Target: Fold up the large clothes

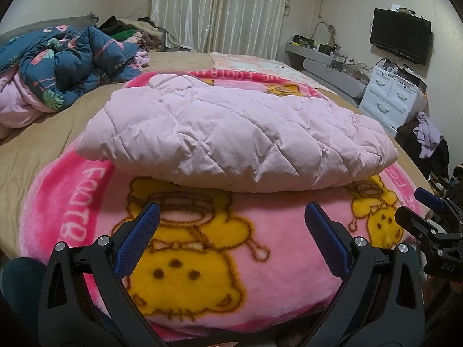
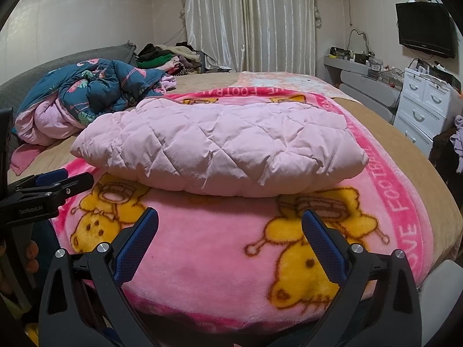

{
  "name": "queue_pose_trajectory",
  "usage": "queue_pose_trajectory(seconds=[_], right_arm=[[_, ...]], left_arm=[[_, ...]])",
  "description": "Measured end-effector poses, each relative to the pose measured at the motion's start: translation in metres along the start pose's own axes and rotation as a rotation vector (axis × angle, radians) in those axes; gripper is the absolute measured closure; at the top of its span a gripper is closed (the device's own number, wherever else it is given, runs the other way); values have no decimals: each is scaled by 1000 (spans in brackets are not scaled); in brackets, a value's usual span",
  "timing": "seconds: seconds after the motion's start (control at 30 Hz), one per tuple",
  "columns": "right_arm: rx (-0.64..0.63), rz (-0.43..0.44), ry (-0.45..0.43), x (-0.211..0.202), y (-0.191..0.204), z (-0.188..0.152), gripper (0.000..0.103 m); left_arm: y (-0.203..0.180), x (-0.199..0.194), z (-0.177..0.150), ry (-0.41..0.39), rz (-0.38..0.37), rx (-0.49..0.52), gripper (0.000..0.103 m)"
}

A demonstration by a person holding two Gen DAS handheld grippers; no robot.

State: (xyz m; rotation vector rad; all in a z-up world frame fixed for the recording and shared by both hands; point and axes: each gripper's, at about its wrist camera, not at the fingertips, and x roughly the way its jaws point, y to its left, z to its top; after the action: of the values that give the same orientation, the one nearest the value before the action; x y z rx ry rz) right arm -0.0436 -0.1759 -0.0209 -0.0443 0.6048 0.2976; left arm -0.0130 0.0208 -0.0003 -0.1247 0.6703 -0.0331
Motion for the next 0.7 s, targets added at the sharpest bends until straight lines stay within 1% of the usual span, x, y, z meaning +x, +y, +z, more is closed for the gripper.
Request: queue_pose_trajectory(seconds=[0.7], right_arm=[[2, -4, -3, 0, 0, 2, 4]], left_arm=[[1, 0, -2, 0, 2, 6, 9]])
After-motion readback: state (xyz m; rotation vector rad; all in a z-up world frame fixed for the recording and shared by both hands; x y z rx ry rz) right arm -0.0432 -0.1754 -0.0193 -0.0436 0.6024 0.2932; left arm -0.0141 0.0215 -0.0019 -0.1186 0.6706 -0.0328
